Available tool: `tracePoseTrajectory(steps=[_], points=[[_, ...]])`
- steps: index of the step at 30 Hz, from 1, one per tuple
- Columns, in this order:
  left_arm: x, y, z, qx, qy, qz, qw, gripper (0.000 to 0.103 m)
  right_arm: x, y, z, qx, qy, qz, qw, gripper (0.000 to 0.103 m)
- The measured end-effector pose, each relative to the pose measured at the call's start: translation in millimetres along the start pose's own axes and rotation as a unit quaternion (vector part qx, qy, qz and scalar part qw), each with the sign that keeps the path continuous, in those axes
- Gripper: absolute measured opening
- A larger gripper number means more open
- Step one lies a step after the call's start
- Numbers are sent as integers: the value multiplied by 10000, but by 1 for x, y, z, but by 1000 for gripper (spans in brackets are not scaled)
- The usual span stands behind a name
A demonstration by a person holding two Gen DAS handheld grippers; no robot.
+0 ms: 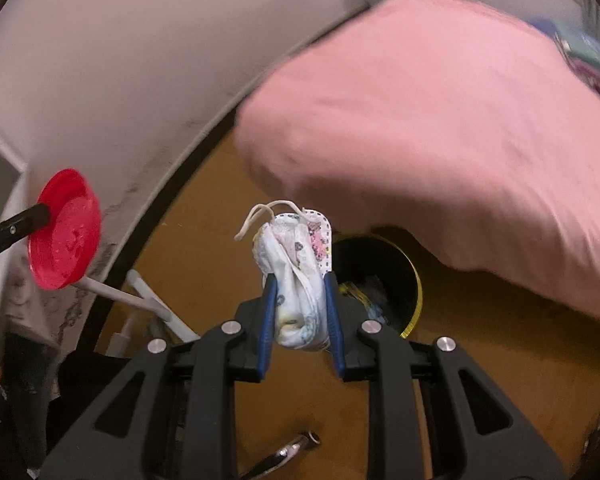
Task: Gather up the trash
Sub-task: 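Carry the lid and mask to the black bin and open both tools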
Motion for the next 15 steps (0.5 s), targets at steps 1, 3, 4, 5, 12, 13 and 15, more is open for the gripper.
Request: tracePoseTrajectory(steps=[1, 3, 4, 5, 12, 13, 15], points=[[2, -19, 10, 13, -120, -104, 9999, 3, -3, -13, 16, -39, -122, -117, 9998, 23], [5, -49, 20, 1, -215, -275, 9994, 3, -6, -30, 34, -46, -243, -268, 9993, 23], [5, -67, 26, -45, -247, -380, 9990, 3, -9, -45, 46, -51, -352, -415, 9985, 23], [3, -81, 29, -98, -258, -487, 9984, 3, -12, -53, 47, -56, -402, -473, 9981, 23], [-9, -145, 37, -29, -244, -1015, 9945, 3, -21, -104, 73, 26, -647, -891, 9939, 24], [-10, -152, 36, -21, -243, -1053, 9941, 3, -19, -110, 74, 41, -666, -915, 9936, 24], [-12, -161, 33, -14, -218, -1113, 9935, 3, -12, -118, 79, 96, -708, -952, 9929, 26]])
Point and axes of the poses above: each gripper's, at about its wrist camera, not at the fingertips, and y roughly against the way its jaws point, z to its right, x to its top, the point moved 7 cm from there along -y, roughly the way its jaws point, and after that the axes turned 8 degrees about -z, right-handed, at the moved point
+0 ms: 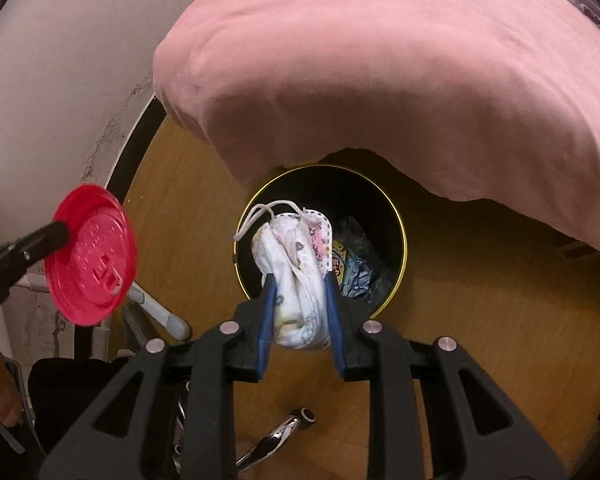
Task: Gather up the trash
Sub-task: 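Carry the lid and mask to the black bin and open both tools, then move both tools back over the desk trash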
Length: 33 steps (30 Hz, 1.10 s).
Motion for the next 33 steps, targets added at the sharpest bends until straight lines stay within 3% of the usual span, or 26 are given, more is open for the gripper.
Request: tracePoseTrajectory(steps=[1, 3, 5, 14, 21, 22, 23, 25, 26, 30, 33], points=[[2, -5, 0, -17, 6, -30, 10000, 3, 4, -2, 0, 22, -17, -3, 10000, 29], [1, -5, 0, 25, -3, -44, 10000, 3, 8, -4, 1, 44, -16, 17, 10000, 45], [1, -5, 2, 43, -8, -56, 10000, 3, 13, -2, 0, 45, -17, 65, 10000, 50], [5, -18, 13, -50, -81, -199, 9998, 3, 25, 9, 4, 108, -172, 271, 9994, 50], [23, -29, 48, -118, -401, -279, 9987, 6, 23, 41, 25, -63, -251, 496, 9984, 54], [27, -29, 52, -69, -425, -271, 9987, 14, 22, 50, 29, -95, -283, 567, 9979, 55], [28, -27, 56, -67, -449, -262, 9986, 35, 22, 56, 31, -117, -300, 614, 9976, 58], [31, -18, 60, -15, -476, -119, 9988, 67, 20, 72, 34, -170, -359, 767, 9963, 60], [32, -6, 62, 26, -503, 95, 9987, 69, 20, 77, 33, -165, -360, 810, 9959, 61], [27, 26, 58, 118, -555, 257, 9981, 72, 19, 105, 16, -144, -240, 1037, 9942, 64], [14, 67, 38, 279, -413, 514, 9974, 85, 18, 126, -15, -75, 30, 1181, 9930, 70]])
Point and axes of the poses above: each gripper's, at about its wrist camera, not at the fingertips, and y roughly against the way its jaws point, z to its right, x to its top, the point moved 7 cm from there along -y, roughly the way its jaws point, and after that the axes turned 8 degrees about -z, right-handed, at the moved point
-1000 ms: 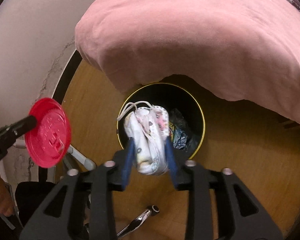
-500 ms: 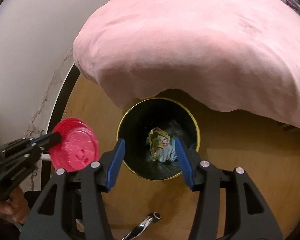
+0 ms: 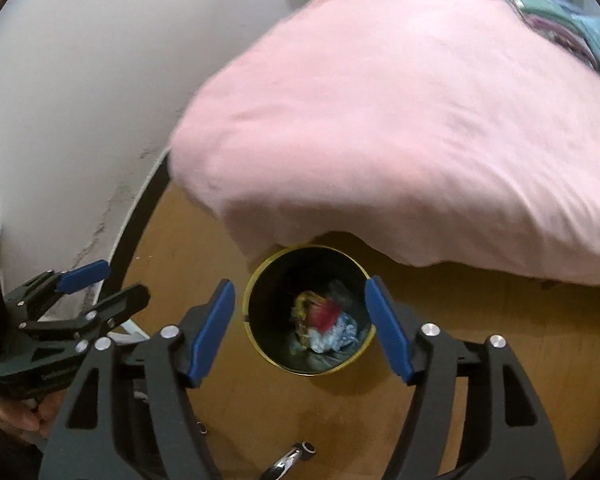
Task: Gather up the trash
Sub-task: 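Move both tools back over the desk trash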
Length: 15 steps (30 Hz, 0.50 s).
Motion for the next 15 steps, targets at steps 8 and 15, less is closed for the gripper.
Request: tracePoseTrajectory(steps=[8, 15], points=[[-77, 158, -115, 1075, 949, 792, 9865, 95, -12, 53, -165, 675, 1454, 342, 9865, 76], [-220, 280, -246, 2002, 2526, 1154, 9396, 95, -74, 81, -371, 1516, 3298, 258, 9315, 76]])
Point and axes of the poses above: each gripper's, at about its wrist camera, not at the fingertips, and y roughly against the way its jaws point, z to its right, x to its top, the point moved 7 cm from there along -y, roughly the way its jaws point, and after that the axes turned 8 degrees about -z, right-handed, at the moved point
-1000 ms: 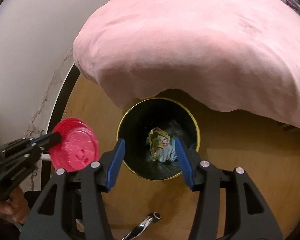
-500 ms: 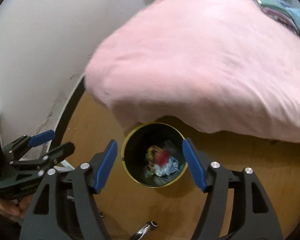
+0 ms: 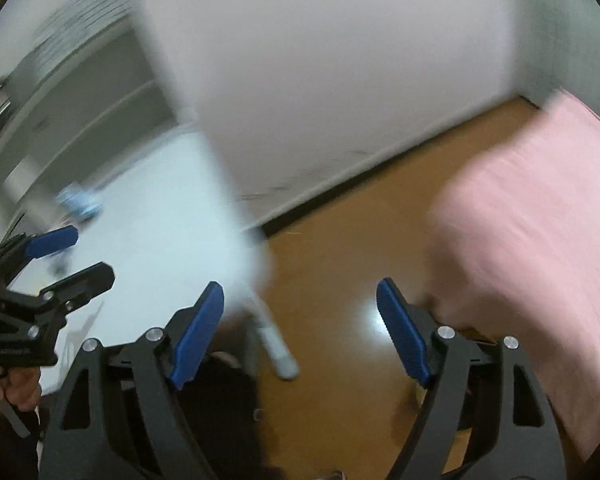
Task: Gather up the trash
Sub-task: 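Move both tools back over the desk trash, then grasp the yellow stick with the left tool while the right tool grasps the blue sock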
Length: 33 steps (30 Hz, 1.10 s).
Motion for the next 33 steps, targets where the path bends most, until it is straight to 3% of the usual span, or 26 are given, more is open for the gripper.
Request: tracePoseTrajectory(steps=[3, 6, 10, 12, 18, 21, 26, 27, 29, 30, 32, 33], points=[[-33, 23, -94, 505, 691, -3, 9963, 95, 21, -16, -94, 512, 752, -43, 9958, 76], [-76, 37, -178, 834, 1421, -97, 9863, 95, 31, -34, -180, 874, 1422, -141, 9859, 76], [-125, 36, -254, 1191, 2236, -410, 9665, 95, 29, -64, -278, 1188, 2114, -399, 9693, 76], [-137, 33, -269, 1028, 2398, -491, 9641, 95, 26, -81, -315, 1260, 2351, -546, 9622, 76], [-137, 10, -277, 885, 2161, -612, 9704, 95, 33, -121, -354, 1051, 2549, -872, 9573, 76], [-132, -2, -268, 723, 2013, -641, 9747, 95, 37, -122, -352, 972, 2542, -885, 9582, 76], [-119, -20, -268, 809, 1756, -678, 9788, 93, 43, -129, -333, 874, 2450, -968, 9607, 76], [-119, -21, -268, 783, 1778, -667, 9787, 90, 44, -130, -332, 862, 2457, -976, 9606, 76], [-119, -21, -270, 825, 1782, -657, 9783, 72, 45, -133, -332, 863, 2471, -1012, 9598, 76], [-119, -20, -271, 888, 1734, -639, 9787, 68, 45, -135, -334, 871, 2484, -1035, 9592, 76], [-118, -17, -270, 865, 1693, -602, 9799, 31, 44, -141, -338, 878, 2533, -1085, 9573, 76], [-119, -14, -271, 886, 1705, -615, 9794, 20, 44, -143, -342, 910, 2545, -1111, 9564, 76]])
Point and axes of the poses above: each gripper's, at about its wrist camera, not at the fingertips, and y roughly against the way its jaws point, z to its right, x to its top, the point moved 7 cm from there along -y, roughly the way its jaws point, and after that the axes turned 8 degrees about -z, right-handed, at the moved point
